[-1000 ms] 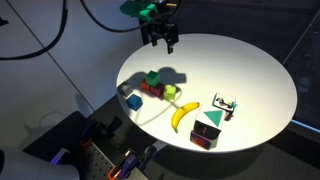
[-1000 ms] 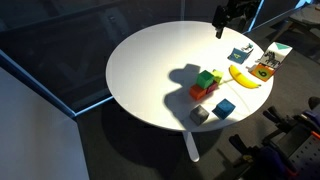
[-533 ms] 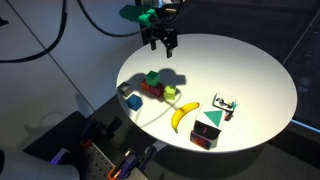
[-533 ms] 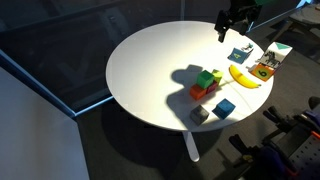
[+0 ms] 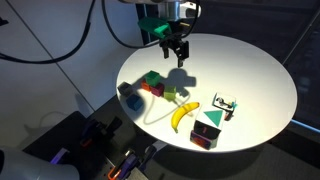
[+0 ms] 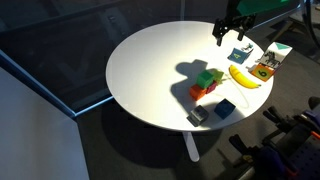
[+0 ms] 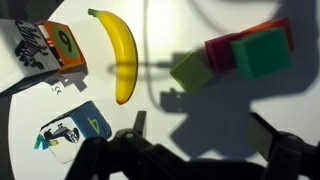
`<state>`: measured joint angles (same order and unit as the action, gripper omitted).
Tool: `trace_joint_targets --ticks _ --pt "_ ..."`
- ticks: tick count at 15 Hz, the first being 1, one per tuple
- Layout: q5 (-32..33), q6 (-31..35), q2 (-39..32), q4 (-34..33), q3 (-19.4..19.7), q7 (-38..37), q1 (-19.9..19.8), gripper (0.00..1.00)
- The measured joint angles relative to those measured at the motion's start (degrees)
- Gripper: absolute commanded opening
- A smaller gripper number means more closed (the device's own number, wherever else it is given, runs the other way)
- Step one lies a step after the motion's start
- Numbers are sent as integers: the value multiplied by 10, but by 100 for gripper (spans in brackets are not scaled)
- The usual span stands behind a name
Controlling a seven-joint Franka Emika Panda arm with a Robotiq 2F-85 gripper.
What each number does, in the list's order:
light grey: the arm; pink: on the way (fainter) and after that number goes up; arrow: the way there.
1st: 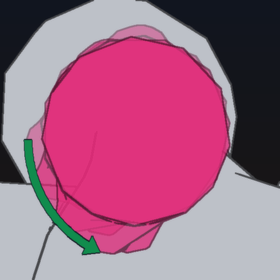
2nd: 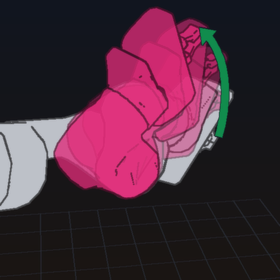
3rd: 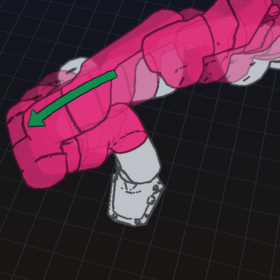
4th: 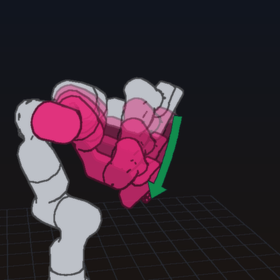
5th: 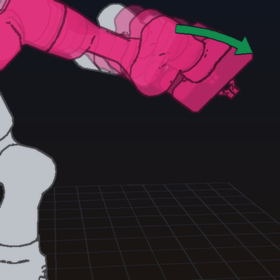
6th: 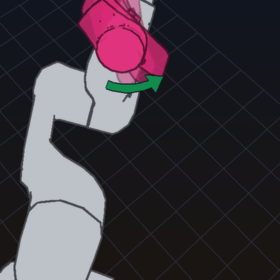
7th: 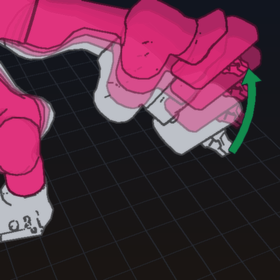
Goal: Put the blue block on the stack
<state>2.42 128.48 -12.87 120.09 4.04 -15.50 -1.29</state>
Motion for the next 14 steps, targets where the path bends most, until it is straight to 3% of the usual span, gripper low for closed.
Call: trace_joint_targets --ticks 6,14 --pt "4 8 -94 -66 14 -13 0 100" --pt "3 48 -119 -76 17 -13 -2 100"
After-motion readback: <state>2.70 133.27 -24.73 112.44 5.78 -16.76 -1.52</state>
